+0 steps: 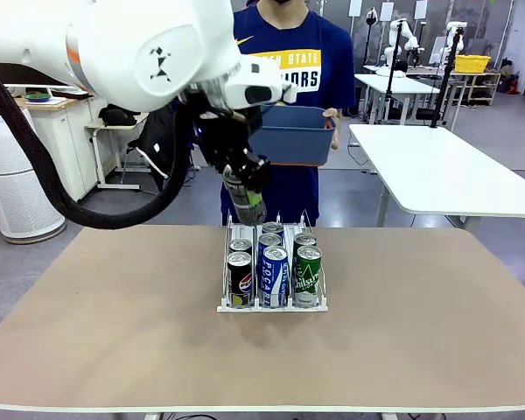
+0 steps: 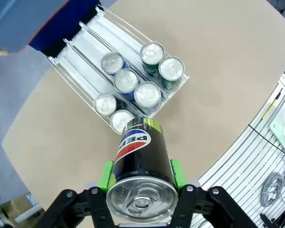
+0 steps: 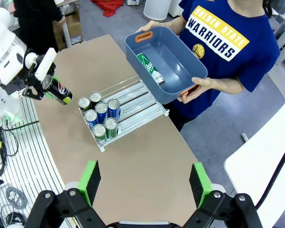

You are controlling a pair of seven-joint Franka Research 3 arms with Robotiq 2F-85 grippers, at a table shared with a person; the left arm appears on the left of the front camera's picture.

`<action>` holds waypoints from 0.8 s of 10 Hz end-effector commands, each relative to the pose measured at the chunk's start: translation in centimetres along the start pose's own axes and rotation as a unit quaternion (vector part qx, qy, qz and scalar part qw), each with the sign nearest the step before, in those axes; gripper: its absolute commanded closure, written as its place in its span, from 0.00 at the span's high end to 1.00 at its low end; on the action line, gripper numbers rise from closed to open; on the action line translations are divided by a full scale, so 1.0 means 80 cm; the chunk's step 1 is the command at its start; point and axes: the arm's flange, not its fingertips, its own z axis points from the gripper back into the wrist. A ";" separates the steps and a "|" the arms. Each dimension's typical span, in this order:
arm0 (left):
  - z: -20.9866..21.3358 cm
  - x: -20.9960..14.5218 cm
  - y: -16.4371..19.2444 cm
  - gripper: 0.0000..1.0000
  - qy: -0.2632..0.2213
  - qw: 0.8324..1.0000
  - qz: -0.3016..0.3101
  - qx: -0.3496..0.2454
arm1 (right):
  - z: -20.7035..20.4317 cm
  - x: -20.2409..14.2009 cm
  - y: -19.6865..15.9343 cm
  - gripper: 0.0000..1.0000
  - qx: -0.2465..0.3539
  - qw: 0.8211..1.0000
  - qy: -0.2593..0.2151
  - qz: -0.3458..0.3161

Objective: Fill the beverage cans into the dispenser.
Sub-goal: Place the picked Pepsi coke in the line of the Automatic Can Dispenser with the same cans.

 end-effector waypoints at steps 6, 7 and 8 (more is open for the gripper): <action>-0.022 -0.012 -0.022 0.58 0.015 1.000 0.003 -0.001 | 0.000 0.000 0.000 1.00 0.001 1.000 -0.002 0.000; -0.022 -0.012 -0.022 0.58 0.015 1.000 0.003 -0.001 | 0.000 0.000 0.000 1.00 0.001 1.000 -0.002 0.000; -0.022 -0.012 -0.022 0.58 0.015 1.000 0.003 -0.001 | 0.000 0.000 0.000 1.00 0.001 1.000 -0.002 0.000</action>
